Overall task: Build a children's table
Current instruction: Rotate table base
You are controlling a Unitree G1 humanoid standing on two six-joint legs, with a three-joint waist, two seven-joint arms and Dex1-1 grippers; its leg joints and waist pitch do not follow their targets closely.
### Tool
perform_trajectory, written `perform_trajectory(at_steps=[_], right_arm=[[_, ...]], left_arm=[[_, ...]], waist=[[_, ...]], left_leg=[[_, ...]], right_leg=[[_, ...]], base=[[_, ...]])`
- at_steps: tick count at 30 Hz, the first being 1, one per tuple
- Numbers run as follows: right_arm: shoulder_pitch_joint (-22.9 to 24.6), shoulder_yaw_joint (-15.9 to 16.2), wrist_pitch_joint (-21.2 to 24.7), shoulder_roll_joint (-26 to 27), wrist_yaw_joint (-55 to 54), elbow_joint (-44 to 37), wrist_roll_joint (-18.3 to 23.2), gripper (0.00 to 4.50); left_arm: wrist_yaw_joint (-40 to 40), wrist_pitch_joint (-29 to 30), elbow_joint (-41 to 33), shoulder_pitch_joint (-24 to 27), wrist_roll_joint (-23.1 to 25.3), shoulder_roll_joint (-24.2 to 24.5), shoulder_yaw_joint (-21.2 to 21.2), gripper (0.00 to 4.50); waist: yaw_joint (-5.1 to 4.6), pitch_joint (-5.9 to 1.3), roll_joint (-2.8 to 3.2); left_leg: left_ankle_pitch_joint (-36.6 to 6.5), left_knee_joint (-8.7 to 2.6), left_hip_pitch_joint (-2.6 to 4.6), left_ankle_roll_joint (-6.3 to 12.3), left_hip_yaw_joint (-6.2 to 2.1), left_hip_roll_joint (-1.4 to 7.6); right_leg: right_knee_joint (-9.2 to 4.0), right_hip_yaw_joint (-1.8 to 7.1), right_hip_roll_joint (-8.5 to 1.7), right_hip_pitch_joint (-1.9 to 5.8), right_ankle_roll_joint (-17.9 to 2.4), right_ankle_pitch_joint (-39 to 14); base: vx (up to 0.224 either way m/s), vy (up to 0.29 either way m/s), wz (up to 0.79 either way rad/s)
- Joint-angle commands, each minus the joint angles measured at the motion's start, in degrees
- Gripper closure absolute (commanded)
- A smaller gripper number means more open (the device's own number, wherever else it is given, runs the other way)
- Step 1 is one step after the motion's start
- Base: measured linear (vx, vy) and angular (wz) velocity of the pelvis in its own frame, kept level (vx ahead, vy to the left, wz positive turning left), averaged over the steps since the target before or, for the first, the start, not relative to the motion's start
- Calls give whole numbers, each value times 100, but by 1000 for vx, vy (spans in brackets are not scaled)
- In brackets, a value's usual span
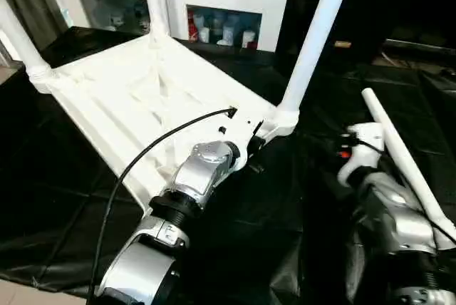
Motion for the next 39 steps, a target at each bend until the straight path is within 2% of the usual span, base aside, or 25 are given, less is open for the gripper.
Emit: perform_trajectory(at_steps=[1, 3, 4, 6, 7, 10, 11, 13, 14, 15, 16, 17, 18, 19, 21, 22, 23, 26, 27, 30, 31, 34, 36, 37, 39], right_arm=[[-18, 126, 78, 42, -29, -59, -64, 71], [16, 293, 98, 104, 33, -110, -114, 71], [19, 379, 136, 145, 25, -104, -156, 71], [14, 434, 148, 174, 0, -79, -195, 71], [-1, 468, 153, 189, -30, -38, -236, 71], [-52, 514, 168, 220, -150, 67, -336, 71], [-52, 514, 168, 220, -150, 67, -336, 71], [-71, 533, 176, 230, -203, 92, -357, 71], [-75, 548, 170, 237, -216, 107, -366, 71], [-75, 548, 170, 237, -216, 107, -366, 71], [-80, 574, 165, 245, -230, 125, -373, 71], [-85, 596, 158, 251, -234, 144, -380, 71], [-87, 609, 154, 255, -239, 154, -384, 71], [-99, 627, 142, 271, -246, 190, -397, 71], [-110, 629, 141, 279, -251, 209, -405, 71], [-122, 627, 162, 289, -260, 222, -403, 71], [-134, 621, 201, 298, -263, 225, -389, 71], [-164, 627, 242, 285, -295, 223, -403, 71], [-177, 639, 252, 255, -337, 213, -446, 71], [-236, 622, 393, 110, -482, 153, -525, 71], [-236, 622, 393, 110, -482, 153, -525, 71], [-262, 563, 752, -71, -709, -13, -648, 71], [-231, 496, 1067, -194, -781, -216, -646, 71], [-191, 469, 1134, -227, -757, -323, -609, 71], [-77, 448, 1236, -248, -740, -571, -579, 71]], left_arm=[[7, -85, -623, -104, -67, 250, 227, 377], [44, 69, -1014, -2, -23, 555, 350, 377], [110, 181, -1295, 86, 23, 812, 490, 363], [162, 329, -1528, 178, 82, 1055, 606, 346], [222, 441, -1702, 255, 180, 1275, 696, 340], [450, 925, -2266, 562, 511, 1981, 1094, 316], [450, 925, -2266, 562, 511, 1981, 1094, 306], [545, 1279, -2752, 968, 930, 2621, 1287, 296], [528, 1446, -2966, 1197, 1155, 2941, 1355, 272], [528, 1446, -2966, 1197, 1155, 2941, 1355, 263], [479, 1718, -3212, 1457, 1314, 3242, 1457, 260], [422, 1915, -3390, 1659, 1453, 3474, 1511, 260], [384, 2048, -3509, 1791, 1531, 3633, 1516, 256], [180, 2375, -3803, 2166, 1819, 4117, 1381, 244], [-20, 2594, -3944, 2334, 1794, 4282, 1268, 219], [-233, 2786, -4078, 2473, 1688, 4381, 1159, 213], [-467, 2949, -4205, 2604, 1505, 4432, 1035, 208], [-922, 3248, -4576, 2786, 927, 4293, 764, 184], [-1105, 3247, -4674, 2810, 768, 4243, 625, 174], [-1660, 3439, -5124, 2902, 308, 4020, 377, 157], [-1660, 3439, -5124, 2902, 308, 4020, 377, 157], [-2054, 3560, -5424, 2921, -25, 3952, 173, 126], [-2362, 3205, -5551, 2968, -292, 3927, -5, 121], [-2435, 3094, -5576, 2980, -440, 3833, -31, 99], [-2479, 2833, -5539, 3012, -647, 3571, -50, 89]], waist=[[83, -400, -106], [85, -376, -101], [91, -361, -171], [109, -347, -122], [120, -338, -139], [118, -335, -123], [118, -333, -100], [121, -329, -107], [119, -323, -112], [106, -326, -109], [104, -312, -132], [121, -310, -117], [116, -309, -114], [124, -301, -110], [109, -277, -114], [133, -282, -90], [144, -250, -102], [234, -255, -96], [240, -254, -99], [250, -265, -131], [245, -273, -151], [216, -272, -202], [226, -273, -217], [222, -271, -214], [207, -273, -219]], left_leg=[[-141, -284, 24, 1014, -64, 259], [-266, -300, 52, 929, -56, 271], [-374, -308, 56, 813, -41, 258], [-427, -317, 66, 709, -40, 256], [-490, -324, 88, 609, -36, 263], [-458, -346, 98, 418, -48, 273], [-479, -351, 104, 354, -50, 266], [-522, -362, 112, 283, -59, 273], [-524, -366, 112, 252, -54, 268], [-503, -365, 112, 243, -53, 269], [-507, -365, 108, 238, -40, 249], [-503, -368, 110, 212, -52, 261], [-533, -373, 111, 205, -48, 268], [-606, -381, 127, 180, -53, 267], [-735, -401, 120, 143, -50, 248], [-803, -400, 163, 80, -54, 265], [-966, -416, 183, 30, -37, 262], [-1208, -427, 239, -140, -26, 263], [-1209, -425, 234, -149, -17, 258], [-1112, -433, 174, -195, -26, 237], [-1001, -429, 144, -189, -29, 228], [-950, -405, 126, -141, -23, 205], [-897, -396, 124, -114, -23, 198], [-924, -396, 118, -114, -22, 203], [-923, -391, 115, -121, -18, 206]], right_leg=[[-300, 266, -510, 393, -1557, -97], [-316, 268, -500, 368, -1511, -298], [-327, 272, -486, 358, -1415, -540], [-333, 283, -490, 342, -1354, -694], [-335, 291, -482, 322, -1302, -785], [-294, 294, -457, 310, -1236, -673], [-290, 300, -458, 308, -1215, -650], [-278, 302, -463, 306, -1202, -626], [-277, 304, -453, 302, -1179, -626], [-267, 307, -446, 302, -1178, -584], [-282, 311, -434, 294, -1167, -596], [-261, 314, -455, 293, -1199, -570], [-263, 316, -454, 290, -1195, -592], [-273, 315, -456, 276, -1168, -713], [-304, 321, -430, 258, -1095, -969], [-303, 328, -451, 230, -1115, -1023], [-343, 333, -427, 189, -1116, -1160], [-342, 353, -429, 149, -1106, -1246], [-342, 357, -421, 146, -1104, -1202], [-317, 363, -424, 212, -1031, -1113], [-308, 363, -428, 246, -986, -1057], [-318, 365, -418, 259, -874, -1162], [-323, 366, -412, 262, -805, -1261], [-328, 362, -410, 251, -755, -1333], [-342, 362, -400, 252, -716, -1322]], base=[[0, 0, 0], [0, 0, 0], [0, 0, 0], [0, 0, 0], [0, 0, 0], [0, 0, 0], [0, 0, 0], [0, 0, 0], [0, 0, 0], [0, 0, 0], [0, 0, 0], [0, 0, 0], [0, 0, 0], [0, 0, 0], [0, 0, 0], [0, 0, 0], [0, 0, 0], [0, 0, 0], [0, 0, 0], [0, 0, 0], [0, 0, 0], [0, 0, 0], [0, 0, 0], [0, 0, 0], [0, 0, 0]])
